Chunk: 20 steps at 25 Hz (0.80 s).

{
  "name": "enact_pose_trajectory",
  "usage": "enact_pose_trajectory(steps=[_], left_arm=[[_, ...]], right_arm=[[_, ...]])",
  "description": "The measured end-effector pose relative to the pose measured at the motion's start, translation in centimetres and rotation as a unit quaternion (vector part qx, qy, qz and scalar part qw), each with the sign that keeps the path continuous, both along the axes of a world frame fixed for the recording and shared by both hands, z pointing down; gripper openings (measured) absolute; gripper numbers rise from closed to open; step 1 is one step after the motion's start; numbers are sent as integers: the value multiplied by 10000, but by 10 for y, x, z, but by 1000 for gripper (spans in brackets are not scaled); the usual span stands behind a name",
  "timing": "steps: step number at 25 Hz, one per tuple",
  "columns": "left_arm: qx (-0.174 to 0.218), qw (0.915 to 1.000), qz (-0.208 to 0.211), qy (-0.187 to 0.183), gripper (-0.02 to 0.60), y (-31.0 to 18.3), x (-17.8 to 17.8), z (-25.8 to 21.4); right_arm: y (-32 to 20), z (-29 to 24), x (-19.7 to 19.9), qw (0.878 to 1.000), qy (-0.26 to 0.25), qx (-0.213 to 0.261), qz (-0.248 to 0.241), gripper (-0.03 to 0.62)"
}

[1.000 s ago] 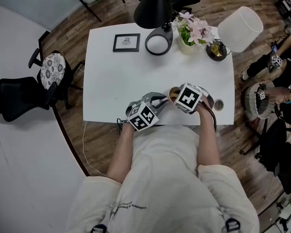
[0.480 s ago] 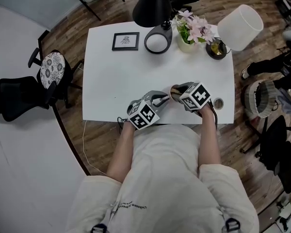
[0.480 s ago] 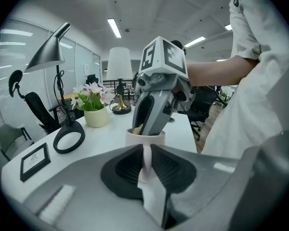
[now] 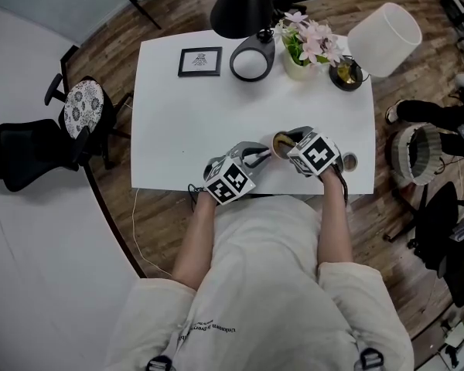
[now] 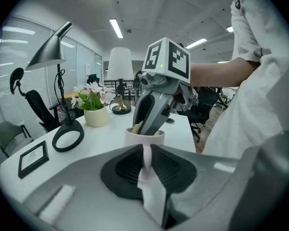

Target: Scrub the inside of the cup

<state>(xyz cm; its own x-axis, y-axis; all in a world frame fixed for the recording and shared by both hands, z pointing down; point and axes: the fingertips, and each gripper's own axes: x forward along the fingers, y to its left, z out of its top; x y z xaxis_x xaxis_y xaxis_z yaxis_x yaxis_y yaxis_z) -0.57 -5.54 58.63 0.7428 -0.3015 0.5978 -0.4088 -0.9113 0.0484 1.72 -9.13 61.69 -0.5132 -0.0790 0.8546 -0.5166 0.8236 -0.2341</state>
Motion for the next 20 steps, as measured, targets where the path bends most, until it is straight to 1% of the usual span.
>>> enact_pose_trajectory(steps=[3, 5, 8, 12, 14, 16, 20], left_arm=[[-18, 10000, -46, -54, 51, 1, -1, 3], [-36, 9999, -39, -109, 51, 2, -1, 6], [-59, 9999, -39, -123, 51, 4, -2, 8], [-44, 9999, -23, -147, 51, 5, -3, 8], [-26, 9998, 0, -180, 52, 6, -3, 9], [-31, 9998, 5, -194, 53, 7, -4, 10], [-53, 9999, -13, -161, 53, 5, -4, 10]], right_arm=[[7, 2, 5, 9974, 599, -63, -391, 107], [12, 3, 6, 9941, 869, -131, -635, 107], [16, 3, 4, 9900, 1077, -219, -882, 107], [27, 3, 7, 9846, 1304, -544, -1026, 107], [27, 2, 7, 9843, 1270, -572, -1081, 107], [29, 1, 5, 9855, 1126, -644, -1091, 107], [30, -9, -5, 9909, 532, -777, -957, 106]])
